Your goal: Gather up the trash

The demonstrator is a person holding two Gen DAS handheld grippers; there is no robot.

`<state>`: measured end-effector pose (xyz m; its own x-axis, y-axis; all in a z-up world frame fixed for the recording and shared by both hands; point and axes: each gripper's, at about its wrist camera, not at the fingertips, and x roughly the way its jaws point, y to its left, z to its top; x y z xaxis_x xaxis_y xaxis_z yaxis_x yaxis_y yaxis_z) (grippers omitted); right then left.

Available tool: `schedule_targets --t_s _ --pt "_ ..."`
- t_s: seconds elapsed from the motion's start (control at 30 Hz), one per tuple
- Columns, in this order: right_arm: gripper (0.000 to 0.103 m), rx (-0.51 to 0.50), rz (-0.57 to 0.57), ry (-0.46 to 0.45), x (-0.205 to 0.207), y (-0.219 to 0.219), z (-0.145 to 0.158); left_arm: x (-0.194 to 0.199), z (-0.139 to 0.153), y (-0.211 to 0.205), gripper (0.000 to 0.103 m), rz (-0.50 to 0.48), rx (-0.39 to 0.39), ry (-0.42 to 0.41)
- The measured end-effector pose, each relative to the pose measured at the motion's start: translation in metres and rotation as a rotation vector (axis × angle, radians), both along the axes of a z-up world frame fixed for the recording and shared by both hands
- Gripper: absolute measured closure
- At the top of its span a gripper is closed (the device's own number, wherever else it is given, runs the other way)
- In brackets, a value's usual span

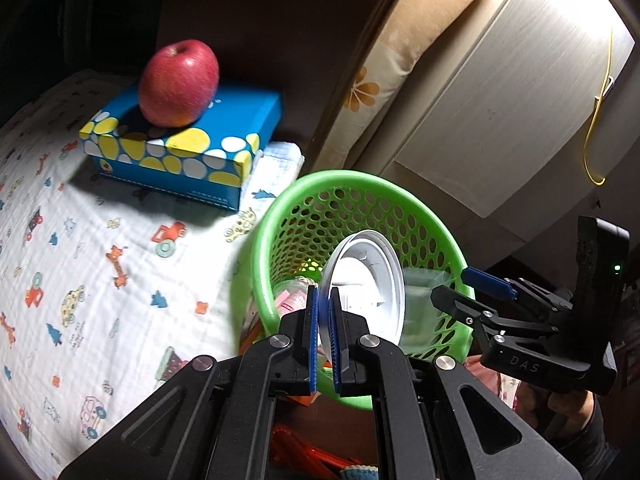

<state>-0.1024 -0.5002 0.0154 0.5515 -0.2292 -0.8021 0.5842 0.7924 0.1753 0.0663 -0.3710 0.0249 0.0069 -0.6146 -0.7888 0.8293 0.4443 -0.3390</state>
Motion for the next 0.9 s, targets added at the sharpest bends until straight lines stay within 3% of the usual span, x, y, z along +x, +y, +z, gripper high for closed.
schedule_targets --t_s 0.27,0.43,0.6,0.9 --pt "0.034 0.001 -0.022 -0.032 -0.016 0.002 0.006 -0.008 -0.017 -0.01 0.095 -0.012 0.031 0.005" --pt "0.033 0.015 -0.024 -0.057 -0.022 0.011 0.007 -0.009 -0.018 0.0 0.069 0.009 0.029 -0.01" --pt "0.032 0.021 0.009 -0.073 -0.018 0.027 0.008 -0.006 -0.01 0.018 0.054 0.051 0.022 -0.044" --pt "0.026 0.01 0.09 -0.096 0.001 0.057 0.014 0.007 0.001 0.064 0.039 0.168 0.037 -0.122"
